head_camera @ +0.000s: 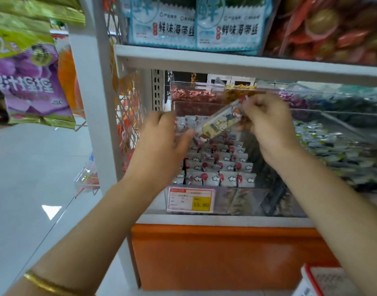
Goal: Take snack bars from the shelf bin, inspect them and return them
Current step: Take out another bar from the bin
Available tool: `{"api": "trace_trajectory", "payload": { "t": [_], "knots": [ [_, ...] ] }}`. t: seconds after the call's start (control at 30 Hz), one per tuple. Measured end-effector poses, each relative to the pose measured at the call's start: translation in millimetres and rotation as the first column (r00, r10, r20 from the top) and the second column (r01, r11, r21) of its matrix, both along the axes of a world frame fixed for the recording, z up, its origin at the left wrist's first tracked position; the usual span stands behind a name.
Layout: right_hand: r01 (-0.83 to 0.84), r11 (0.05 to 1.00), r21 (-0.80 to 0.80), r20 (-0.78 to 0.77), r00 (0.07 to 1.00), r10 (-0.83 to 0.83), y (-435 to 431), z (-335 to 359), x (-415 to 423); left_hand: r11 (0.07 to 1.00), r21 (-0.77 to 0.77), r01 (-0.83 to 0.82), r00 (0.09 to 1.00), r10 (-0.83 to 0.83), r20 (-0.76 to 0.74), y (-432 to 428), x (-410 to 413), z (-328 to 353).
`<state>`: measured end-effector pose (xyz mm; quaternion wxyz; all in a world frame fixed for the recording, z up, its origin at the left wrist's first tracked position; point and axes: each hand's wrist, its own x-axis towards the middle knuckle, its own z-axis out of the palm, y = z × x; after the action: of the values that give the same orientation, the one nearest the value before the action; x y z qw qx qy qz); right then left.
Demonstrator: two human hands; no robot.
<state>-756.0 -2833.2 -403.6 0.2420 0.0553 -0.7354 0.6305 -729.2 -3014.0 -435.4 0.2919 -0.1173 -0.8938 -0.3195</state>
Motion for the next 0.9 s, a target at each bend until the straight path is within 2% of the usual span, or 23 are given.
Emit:
{"api": "trace_trajectory", "payload": {
  "t": [0.07,0.17,0.23,0.33,0.5,0.7,0.83,0.9],
  "knots": [
    [-0.075,0.981,-0.177,0.048,0.995,0.085,8,-9,29,0.989,0.087,0.122,0.981,-0.134,0.142,5,16,-2],
    [-0.125,0.908,-0.4,0.092,0.98,0.175,14,-19,58,0.867,0.432,0.248,0.874,-0.392,0.285,11,35,-7],
    [-0.129,0.855,-0.502,0.111,0.971,0.211,18,-24,70,0.753,0.621,0.218,0.813,-0.492,0.311,13,42,-10],
    [-0.175,0.746,-0.642,0.14,0.931,0.338,23,-30,79,0.61,0.769,0.193,0.766,-0.583,0.27,13,45,-12],
    [-0.204,0.677,-0.707,0.174,0.878,0.446,27,-37,81,0.455,0.878,0.146,0.713,-0.664,0.225,9,43,-13],
    [-0.212,0.618,-0.757,0.169,0.851,0.498,28,-41,76,0.56,0.823,0.096,0.797,-0.539,0.273,12,42,-12],
    [-0.215,0.635,-0.742,0.157,0.865,0.477,32,-43,74,0.52,0.852,0.065,0.753,-0.586,0.3,10,41,-9],
    [-0.195,0.725,-0.661,0.173,0.9,0.399,33,-46,74,0.481,0.875,0.06,0.722,-0.626,0.295,9,40,-9]
  ]
}}
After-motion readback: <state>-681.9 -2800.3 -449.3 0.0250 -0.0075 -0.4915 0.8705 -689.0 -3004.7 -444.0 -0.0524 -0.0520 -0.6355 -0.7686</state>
